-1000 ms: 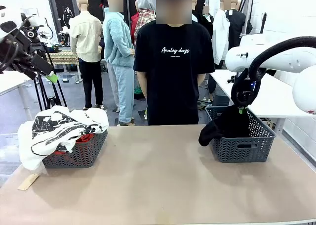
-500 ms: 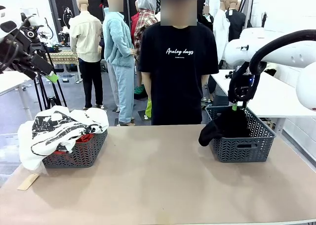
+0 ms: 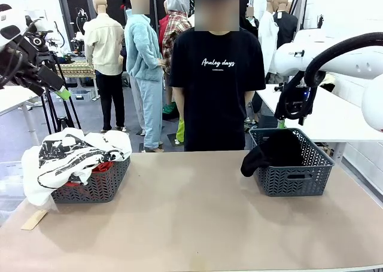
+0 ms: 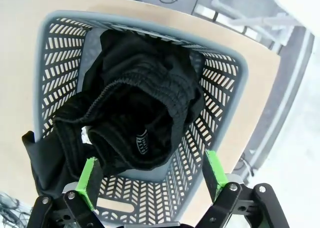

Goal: Sort the tops and bottoms.
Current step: Sort the clothes according to human instructions.

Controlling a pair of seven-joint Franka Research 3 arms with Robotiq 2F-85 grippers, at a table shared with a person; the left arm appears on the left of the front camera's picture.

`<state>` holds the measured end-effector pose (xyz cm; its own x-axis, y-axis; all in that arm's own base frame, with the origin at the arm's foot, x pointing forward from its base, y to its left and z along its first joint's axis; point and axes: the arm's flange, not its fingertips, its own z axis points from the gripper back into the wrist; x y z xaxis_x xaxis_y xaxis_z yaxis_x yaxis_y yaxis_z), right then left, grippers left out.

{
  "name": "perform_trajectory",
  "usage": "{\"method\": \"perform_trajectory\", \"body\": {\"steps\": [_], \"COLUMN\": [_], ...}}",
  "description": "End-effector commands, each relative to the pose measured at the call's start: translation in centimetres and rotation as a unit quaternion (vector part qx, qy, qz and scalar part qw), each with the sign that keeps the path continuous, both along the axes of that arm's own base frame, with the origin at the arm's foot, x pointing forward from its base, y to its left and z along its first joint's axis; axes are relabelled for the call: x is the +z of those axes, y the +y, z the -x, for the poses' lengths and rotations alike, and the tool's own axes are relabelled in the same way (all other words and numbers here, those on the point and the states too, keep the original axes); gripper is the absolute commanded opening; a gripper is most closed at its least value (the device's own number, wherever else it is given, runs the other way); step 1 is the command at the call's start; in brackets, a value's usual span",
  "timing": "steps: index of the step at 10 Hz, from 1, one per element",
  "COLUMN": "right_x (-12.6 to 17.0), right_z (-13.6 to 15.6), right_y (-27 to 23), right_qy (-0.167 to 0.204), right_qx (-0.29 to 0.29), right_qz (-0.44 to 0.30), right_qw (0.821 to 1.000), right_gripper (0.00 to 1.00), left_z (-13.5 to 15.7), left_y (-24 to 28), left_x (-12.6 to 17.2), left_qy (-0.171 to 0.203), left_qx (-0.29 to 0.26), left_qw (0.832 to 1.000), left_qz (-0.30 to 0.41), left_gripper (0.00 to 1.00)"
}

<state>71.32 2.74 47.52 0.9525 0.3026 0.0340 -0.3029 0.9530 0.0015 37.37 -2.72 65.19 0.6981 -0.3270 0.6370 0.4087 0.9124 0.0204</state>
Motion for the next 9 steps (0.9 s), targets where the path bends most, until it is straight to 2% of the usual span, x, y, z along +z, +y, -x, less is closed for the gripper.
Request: {"method": "perform_trajectory", "body": {"steps": [1,9], "right_x": [0.05,0.38], "right_z": [0.9,0.05], "right_y": [-0.05,0.05], "right_qy": [-0.009,-0.004], "right_qx": [0.002,-0.001], "right_qz": [-0.01,-0.003], "right_qw": [1.0,1.0], "right_gripper": [1.0,1.0], "left_z": [0.03,0.03], "left_y": [0.0,0.0], "left_x": [-0.04,-0.04], "left_qy": [-0.005,-0.005], "left_qx": [0.005,0.005], "left_qw": [1.0,1.0], "left_qz": [-0.002,-0.002], "left_gripper": [1.0,1.0]}}
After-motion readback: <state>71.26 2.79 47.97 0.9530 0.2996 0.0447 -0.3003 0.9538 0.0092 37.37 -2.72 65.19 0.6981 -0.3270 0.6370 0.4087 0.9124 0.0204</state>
